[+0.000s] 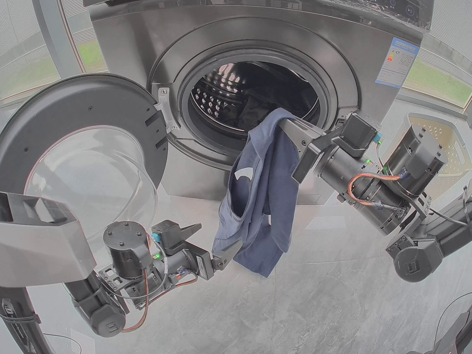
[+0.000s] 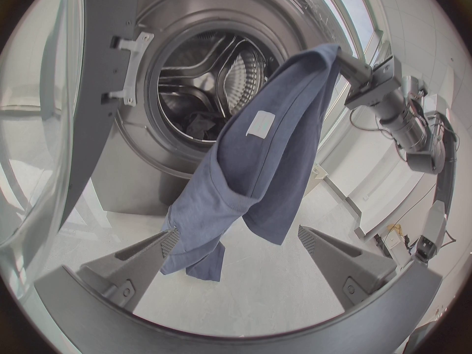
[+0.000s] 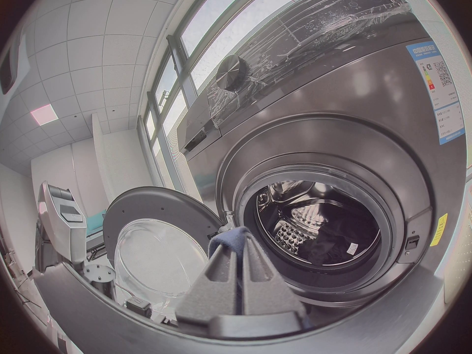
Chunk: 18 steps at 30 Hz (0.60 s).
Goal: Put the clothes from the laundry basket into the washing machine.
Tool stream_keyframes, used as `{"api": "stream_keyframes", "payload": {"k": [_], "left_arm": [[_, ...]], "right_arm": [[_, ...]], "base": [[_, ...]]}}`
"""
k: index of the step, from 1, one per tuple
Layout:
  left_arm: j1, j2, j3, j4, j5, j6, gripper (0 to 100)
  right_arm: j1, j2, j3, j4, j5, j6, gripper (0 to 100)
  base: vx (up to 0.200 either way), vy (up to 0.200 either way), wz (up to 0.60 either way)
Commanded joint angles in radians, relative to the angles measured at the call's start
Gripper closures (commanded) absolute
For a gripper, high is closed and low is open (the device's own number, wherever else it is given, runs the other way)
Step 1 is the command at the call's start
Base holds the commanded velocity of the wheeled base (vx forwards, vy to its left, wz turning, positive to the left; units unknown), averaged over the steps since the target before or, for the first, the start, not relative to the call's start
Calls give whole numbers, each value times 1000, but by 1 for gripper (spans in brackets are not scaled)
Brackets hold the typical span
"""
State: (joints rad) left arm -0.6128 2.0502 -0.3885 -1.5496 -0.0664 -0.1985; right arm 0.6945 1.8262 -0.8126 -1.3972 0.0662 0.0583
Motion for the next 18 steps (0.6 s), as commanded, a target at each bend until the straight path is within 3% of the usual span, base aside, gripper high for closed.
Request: {"api": "stream_keyframes", "payload": {"k": [1, 7, 18], "left_arm": [[-4, 96, -36, 0, -1, 2, 0], [5, 182, -136, 0, 3, 47, 0], [51, 285, -282, 0, 2, 44, 0]], "right_arm": [[2, -1, 0, 0, 0, 0, 100], [8, 1, 0, 1, 0, 0, 100], [14, 2, -2, 1, 0, 0, 100]], "base": [[0, 0, 0], [0, 0, 0], [0, 0, 0]]}}
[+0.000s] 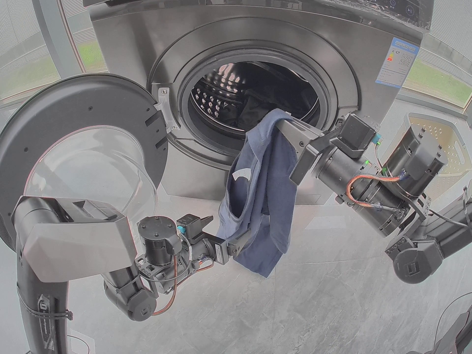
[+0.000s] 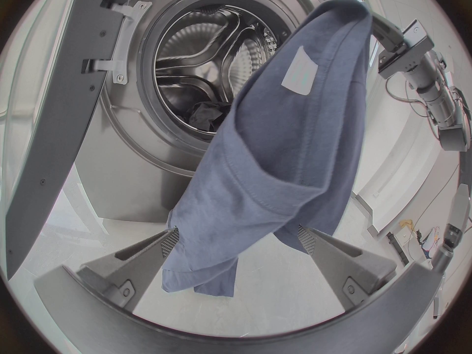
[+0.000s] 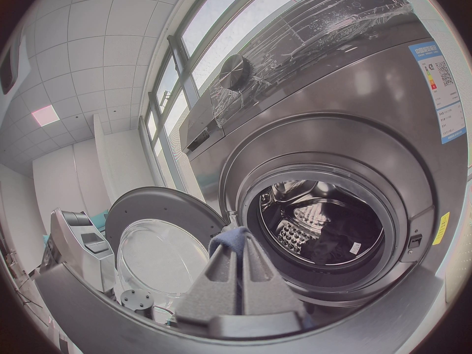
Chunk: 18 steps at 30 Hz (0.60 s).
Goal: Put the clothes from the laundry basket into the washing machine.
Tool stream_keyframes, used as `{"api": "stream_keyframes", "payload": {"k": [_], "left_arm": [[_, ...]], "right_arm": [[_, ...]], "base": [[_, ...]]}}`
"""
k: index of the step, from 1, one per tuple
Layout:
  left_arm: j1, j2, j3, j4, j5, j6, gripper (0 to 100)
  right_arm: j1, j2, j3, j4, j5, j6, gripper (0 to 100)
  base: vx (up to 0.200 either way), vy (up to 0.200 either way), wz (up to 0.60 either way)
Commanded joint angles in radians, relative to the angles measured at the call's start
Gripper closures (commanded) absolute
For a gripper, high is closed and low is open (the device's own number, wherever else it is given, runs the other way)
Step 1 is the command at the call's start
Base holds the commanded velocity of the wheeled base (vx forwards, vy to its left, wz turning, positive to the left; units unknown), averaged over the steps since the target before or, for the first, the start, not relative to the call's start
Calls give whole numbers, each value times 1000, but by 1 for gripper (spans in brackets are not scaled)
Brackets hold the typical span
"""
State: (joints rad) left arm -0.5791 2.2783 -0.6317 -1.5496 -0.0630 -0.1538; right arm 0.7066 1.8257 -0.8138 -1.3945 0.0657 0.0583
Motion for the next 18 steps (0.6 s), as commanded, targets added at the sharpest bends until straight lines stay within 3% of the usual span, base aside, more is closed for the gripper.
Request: {"api": "stream_keyframes", "payload": {"k": [1, 5, 6, 18], "left_arm": [[24, 66, -57, 0, -1, -1, 0], [28, 78, -94, 0, -1, -1, 0], [28, 79, -98, 0, -1, -1, 100], [16, 78, -143, -1, -14, -12, 100]], "right_arm": [[2, 3, -1, 0, 0, 0, 100], [4, 4, -1, 0, 0, 0, 100], [4, 3, -1, -1, 0, 0, 100], [2, 4, -1, -3, 0, 2, 100]], "base": [[0, 0, 0], [0, 0, 0], [0, 0, 0], [0, 0, 0]]}}
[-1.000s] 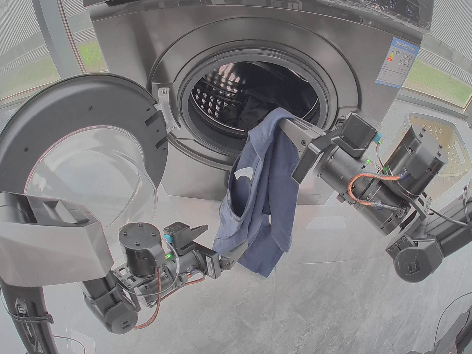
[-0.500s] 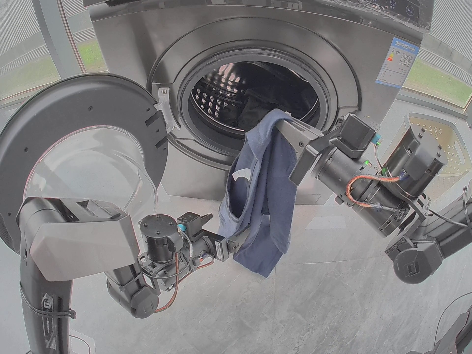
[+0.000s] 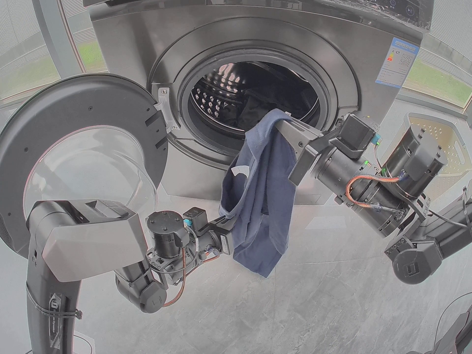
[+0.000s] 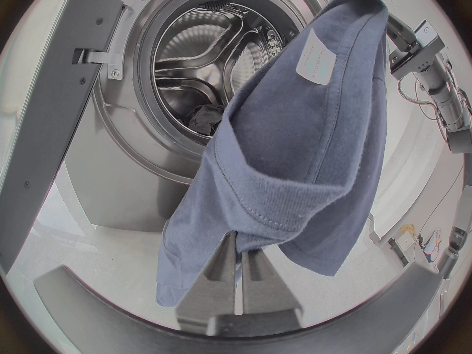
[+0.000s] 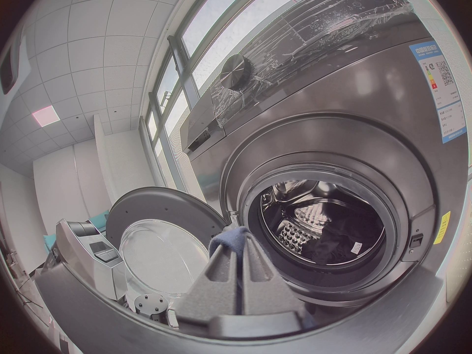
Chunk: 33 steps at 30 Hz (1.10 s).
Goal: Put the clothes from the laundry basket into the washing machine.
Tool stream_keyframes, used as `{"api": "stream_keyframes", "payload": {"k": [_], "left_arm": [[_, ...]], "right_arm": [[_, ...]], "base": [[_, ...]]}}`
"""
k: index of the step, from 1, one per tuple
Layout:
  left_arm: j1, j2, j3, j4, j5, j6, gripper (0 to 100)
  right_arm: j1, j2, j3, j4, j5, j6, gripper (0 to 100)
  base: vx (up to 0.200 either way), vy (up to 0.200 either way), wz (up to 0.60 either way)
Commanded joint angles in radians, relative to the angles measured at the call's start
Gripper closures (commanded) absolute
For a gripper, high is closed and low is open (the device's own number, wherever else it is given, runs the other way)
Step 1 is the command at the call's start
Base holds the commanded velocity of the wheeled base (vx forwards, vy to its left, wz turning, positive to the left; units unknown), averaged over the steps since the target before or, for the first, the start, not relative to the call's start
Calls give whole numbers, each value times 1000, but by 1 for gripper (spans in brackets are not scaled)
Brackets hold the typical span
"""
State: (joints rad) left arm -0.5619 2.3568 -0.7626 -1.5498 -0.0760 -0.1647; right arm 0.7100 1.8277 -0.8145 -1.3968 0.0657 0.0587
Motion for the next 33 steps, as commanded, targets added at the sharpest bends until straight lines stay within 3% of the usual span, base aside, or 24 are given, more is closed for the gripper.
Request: {"api": "stream_keyframes", "payload": {"k": [1, 8, 9, 29, 30, 33], "left_arm": [[-1, -5, -12, -3, -1, -1, 100], [-3, -33, 19, -3, -8, -4, 100], [-1, -28, 29, -3, -16, 2, 0], [8, 53, -70, -3, -10, 5, 0], [8, 52, -75, -3, -10, 4, 100], [8, 48, -80, -3, -10, 2, 100]], "right_arm": [[-1, 1, 0, -1, 0, 1, 100], [-6, 2, 6, -2, 0, 1, 100], [-1, 2, 1, -2, 0, 1, 100], [11, 5, 0, -1, -1, 4, 100], [11, 5, 0, -1, -1, 6, 100], [11, 5, 0, -1, -1, 4, 100]], "base": [[0, 0, 0], [0, 0, 0], [0, 0, 0], [0, 0, 0], [0, 0, 0], [0, 0, 0]]}}
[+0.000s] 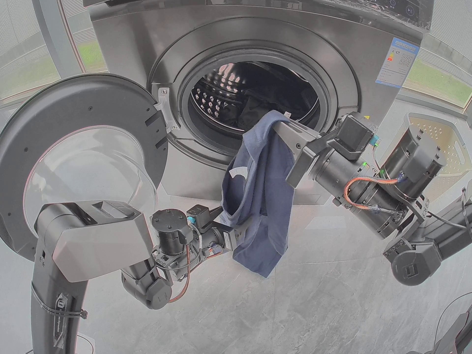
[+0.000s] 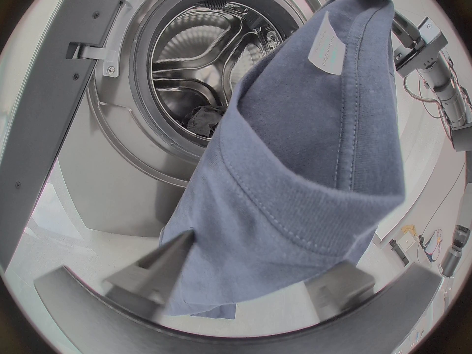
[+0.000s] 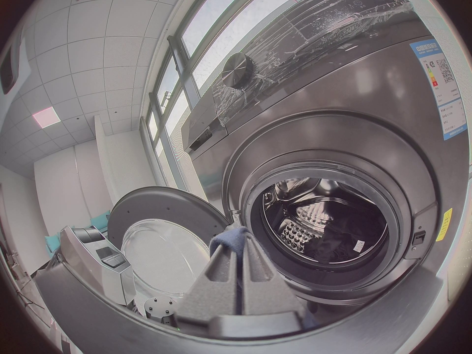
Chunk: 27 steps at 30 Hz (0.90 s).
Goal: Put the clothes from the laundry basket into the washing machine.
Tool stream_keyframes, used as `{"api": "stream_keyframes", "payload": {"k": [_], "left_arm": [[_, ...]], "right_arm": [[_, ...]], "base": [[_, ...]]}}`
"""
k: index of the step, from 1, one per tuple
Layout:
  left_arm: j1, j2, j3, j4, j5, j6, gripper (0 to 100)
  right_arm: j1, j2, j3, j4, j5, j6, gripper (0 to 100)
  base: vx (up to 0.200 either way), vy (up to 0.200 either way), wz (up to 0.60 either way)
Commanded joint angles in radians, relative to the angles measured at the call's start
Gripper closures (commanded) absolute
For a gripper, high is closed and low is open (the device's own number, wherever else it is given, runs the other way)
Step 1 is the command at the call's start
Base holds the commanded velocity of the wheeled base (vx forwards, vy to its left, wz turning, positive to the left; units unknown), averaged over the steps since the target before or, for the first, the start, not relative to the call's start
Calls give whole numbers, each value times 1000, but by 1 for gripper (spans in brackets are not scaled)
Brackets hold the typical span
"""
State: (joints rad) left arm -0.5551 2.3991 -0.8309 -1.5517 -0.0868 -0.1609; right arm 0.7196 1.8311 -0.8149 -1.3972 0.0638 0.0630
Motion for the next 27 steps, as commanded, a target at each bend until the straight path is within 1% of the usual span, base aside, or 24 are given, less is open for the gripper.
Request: {"api": "stream_keyframes", "payload": {"k": [1, 7, 13, 17, 18, 27], "left_arm": [[1, 6, -13, -1, 1, -2, 100], [1, 0, -27, -2, 1, -5, 100], [-5, -20, -5, -2, 1, -5, 100], [1, -21, 9, -2, -1, 1, 100], [1, -21, 13, -2, -2, 1, 0], [17, -40, 36, -2, 1, 3, 0]], "right_arm": [[1, 2, 0, 0, 1, 0, 100], [0, 2, 5, -2, 1, 1, 100], [-6, 2, 3, -2, 1, 1, 100], [-3, 2, 2, -2, 1, 1, 100], [-3, 2, 2, -2, 1, 1, 100], [-3, 2, 3, -3, 1, 3, 100]], "base": [[0, 0, 0], [0, 0, 0], [0, 0, 0], [0, 0, 0], [0, 0, 0], [0, 0, 0]]}}
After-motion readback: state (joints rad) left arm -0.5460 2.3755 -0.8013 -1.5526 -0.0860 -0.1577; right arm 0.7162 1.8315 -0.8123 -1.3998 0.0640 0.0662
